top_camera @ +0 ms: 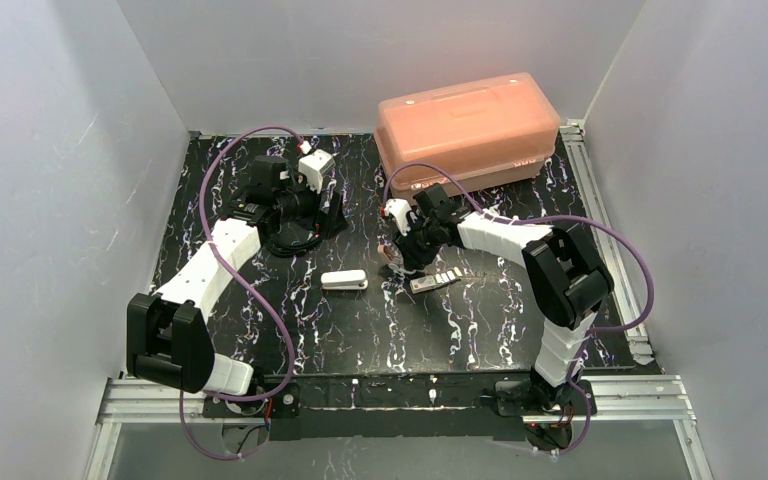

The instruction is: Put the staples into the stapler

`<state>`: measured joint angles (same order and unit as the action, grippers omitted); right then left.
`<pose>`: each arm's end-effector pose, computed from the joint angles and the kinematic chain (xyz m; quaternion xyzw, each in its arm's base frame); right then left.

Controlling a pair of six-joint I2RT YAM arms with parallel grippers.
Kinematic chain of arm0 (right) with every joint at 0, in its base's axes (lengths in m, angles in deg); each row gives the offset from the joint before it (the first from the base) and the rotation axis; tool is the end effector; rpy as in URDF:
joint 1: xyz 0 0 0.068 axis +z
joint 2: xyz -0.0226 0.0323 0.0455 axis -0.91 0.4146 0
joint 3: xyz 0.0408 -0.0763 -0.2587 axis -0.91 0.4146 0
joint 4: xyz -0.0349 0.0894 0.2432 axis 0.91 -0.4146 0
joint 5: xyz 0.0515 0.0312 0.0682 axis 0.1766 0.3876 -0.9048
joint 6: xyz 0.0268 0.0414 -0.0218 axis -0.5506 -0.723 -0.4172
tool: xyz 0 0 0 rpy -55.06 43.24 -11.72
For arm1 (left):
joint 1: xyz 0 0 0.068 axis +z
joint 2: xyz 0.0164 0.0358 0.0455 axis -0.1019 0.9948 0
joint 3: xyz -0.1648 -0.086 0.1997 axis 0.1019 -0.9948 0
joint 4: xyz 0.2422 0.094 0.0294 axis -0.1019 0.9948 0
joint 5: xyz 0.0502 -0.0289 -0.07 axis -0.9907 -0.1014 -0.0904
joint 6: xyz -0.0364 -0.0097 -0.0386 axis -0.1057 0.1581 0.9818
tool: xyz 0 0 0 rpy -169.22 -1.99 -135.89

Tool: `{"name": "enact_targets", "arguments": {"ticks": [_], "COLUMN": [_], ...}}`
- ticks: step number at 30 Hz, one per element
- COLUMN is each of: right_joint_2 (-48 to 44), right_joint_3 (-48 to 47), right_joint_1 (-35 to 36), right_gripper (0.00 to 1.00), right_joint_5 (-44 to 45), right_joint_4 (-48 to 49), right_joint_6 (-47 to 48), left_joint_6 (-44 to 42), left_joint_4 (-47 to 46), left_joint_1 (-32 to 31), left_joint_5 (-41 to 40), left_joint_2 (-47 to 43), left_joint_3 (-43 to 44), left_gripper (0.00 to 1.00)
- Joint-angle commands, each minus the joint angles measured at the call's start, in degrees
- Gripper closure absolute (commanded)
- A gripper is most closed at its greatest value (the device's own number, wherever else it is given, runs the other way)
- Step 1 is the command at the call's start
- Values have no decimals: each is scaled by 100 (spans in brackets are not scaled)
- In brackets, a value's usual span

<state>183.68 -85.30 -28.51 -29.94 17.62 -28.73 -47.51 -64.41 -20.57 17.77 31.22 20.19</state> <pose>0.2975 0.2382 0.1777 -0.4755 0.8156 0.1988 0.2628 0.3028 -0.0963 0.2996 0.2850 0.8063 -0.2319 0.4635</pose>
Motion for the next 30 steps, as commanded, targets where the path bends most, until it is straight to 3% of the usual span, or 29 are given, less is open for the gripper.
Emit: {"name": "enact_targets", "arguments": {"ticks": [1,10,15,24,30], "right_joint_2": [-83,-404,-556,-837,-785], "right_joint_3": [-63,-130,104,570,846], "right_joint_1": [29,-36,-131,-257,-371], "right_gripper": [64,52,47,46,47], "right_joint_5": [-39,-235,-475,-706,-862], "right_joint_4": [1,43,237,742,1069], "right_joint_6": [7,152,321,383,170], "left_joint_6": [-95,-339,-715,-2059,-2548], "left_joint_4": [71,81,-58,230,39], "left_joint_1": [33,31,36,42,31], "left_joint_5": [86,82,588,1761,2087], "left_joint_2": [-128,-17,54,194,459], "left_joint_3": [-2,27,-109,-365,-465], "left_gripper": [5,5,4,4,14]}}
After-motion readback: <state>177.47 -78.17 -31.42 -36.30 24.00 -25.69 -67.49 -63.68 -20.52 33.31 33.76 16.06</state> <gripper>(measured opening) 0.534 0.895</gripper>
